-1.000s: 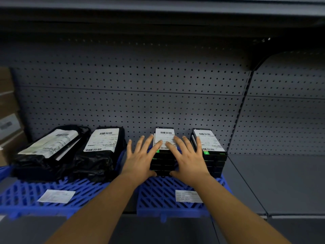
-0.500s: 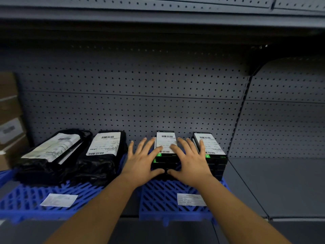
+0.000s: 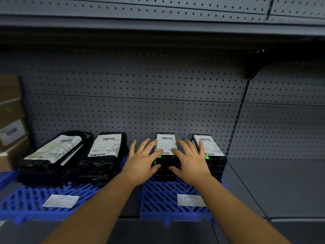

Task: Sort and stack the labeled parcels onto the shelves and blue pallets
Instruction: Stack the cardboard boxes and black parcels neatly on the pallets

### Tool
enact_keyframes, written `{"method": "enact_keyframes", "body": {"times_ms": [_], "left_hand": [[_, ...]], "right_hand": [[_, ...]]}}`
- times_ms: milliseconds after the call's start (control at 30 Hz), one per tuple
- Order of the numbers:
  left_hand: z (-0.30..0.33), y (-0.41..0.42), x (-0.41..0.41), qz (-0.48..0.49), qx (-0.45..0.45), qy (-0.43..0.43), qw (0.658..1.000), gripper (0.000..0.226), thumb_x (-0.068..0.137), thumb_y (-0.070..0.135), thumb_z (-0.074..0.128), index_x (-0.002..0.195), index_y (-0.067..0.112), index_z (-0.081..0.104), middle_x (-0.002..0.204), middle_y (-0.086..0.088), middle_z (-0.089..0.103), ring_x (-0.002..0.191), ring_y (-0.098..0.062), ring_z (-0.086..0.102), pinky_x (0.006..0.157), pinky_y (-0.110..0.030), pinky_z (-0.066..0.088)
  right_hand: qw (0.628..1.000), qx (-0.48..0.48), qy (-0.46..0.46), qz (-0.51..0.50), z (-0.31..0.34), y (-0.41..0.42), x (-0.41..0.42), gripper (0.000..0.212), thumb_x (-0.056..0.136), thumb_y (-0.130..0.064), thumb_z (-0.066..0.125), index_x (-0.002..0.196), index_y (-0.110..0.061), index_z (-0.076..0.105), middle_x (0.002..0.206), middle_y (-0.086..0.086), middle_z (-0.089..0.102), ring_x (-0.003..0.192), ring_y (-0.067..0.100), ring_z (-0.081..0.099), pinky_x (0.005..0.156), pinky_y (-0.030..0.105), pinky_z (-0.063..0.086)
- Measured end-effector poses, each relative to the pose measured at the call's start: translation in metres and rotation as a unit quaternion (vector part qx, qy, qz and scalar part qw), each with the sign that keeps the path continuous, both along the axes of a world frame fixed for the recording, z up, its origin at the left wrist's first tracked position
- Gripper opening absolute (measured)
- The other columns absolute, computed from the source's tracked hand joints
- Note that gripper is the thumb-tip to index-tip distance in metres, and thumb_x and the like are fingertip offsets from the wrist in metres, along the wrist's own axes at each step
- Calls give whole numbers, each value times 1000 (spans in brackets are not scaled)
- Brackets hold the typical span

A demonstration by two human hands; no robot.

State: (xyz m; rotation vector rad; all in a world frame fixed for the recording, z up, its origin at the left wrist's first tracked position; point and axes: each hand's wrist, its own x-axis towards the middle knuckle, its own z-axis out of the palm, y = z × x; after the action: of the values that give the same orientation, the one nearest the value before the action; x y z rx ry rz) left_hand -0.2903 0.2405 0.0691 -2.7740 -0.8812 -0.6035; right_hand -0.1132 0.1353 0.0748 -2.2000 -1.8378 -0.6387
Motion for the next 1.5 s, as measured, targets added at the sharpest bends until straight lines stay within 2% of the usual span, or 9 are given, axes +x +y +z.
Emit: {"method": "enact_keyframes", "body": {"times_ms": [100, 367, 567, 800, 967, 1200, 1333, 1433, 1500], "left_hand": [[2, 1, 3, -3, 2, -10, 1000, 50, 94, 48, 51, 142, 35, 42, 161, 5, 14, 149, -18, 2, 116, -55, -9], [-1, 0, 0, 7, 7, -22, 1000, 51, 93, 51, 53, 139, 31, 47, 159, 4, 23, 148, -19, 9, 116, -55, -7], [4, -2, 0, 30, -10, 2, 999, 54, 96, 55, 42, 146, 36, 35, 162, 5, 7, 149, -19, -2, 116, -56, -8], [9, -4, 2, 32, -29, 0, 999, 53, 97, 56, 35, 147, 38, 31, 162, 7, 2, 148, -18, -6, 116, -54, -10], [10, -7, 6, 47, -35, 11, 998, 51, 99, 53, 32, 147, 37, 30, 162, 7, 3, 148, -18, -6, 116, -55, -10], [12, -22, -10, 61, -48, -7, 997, 54, 98, 57, 30, 149, 40, 24, 161, 11, 8, 148, -15, -2, 117, -51, -8], [15, -29, -31, 81, -58, -4, 995, 58, 97, 59, 30, 150, 40, 17, 161, 12, 7, 148, -14, -3, 117, -49, -9], [19, -27, -54, 89, -57, -8, 994, 59, 97, 60, 28, 151, 41, 13, 161, 12, 6, 148, -14, -2, 117, -51, -7], [21, -24, -69, 89, -52, -9, 995, 60, 97, 60, 28, 151, 41, 12, 161, 12, 5, 148, -15, -3, 117, -51, -8]], "right_hand": [[1000, -3, 1, -1, 1, 0, -1, 65, 88, -60, 53, 143, -31, 38, 159, 0, 15, 147, 26, 6, 112, 58, -17], [1000, -5, 11, 0, -2, -1, -5, 63, 91, -56, 51, 147, -35, 32, 159, -1, 15, 147, 26, 6, 112, 58, -16], [1000, -17, 14, -5, 1, 0, -5, 65, 91, -58, 47, 148, -35, 26, 160, -1, 8, 148, 25, 1, 112, 58, -17], [997, 44, 49, 35, 6, 0, -3, 52, 89, -51, 50, 136, -29, 49, 153, 1, 30, 144, 25, 19, 114, 57, -11], [998, 22, 51, 31, 7, 0, -1, 52, 93, -53, 43, 140, -31, 43, 156, -1, 24, 146, 21, 13, 115, 56, -11], [987, 80, 111, 82, -2, -1, -5, 53, 87, -55, 40, 130, -28, 55, 145, -2, 44, 138, 19, 33, 118, 53, 10], [985, 88, 107, 100, -6, 4, -19, 58, 86, -58, 38, 132, -26, 54, 142, -1, 48, 134, 20, 39, 116, 52, 19], [986, 81, 110, 94, 0, 6, -35, 59, 88, -58, 42, 138, -27, 49, 145, -2, 45, 137, 20, 36, 117, 51, 15], [988, 75, 107, 87, 4, 8, -48, 63, 88, -61, 36, 142, -29, 44, 147, -3, 42, 138, 19, 33, 117, 50, 13]]}}
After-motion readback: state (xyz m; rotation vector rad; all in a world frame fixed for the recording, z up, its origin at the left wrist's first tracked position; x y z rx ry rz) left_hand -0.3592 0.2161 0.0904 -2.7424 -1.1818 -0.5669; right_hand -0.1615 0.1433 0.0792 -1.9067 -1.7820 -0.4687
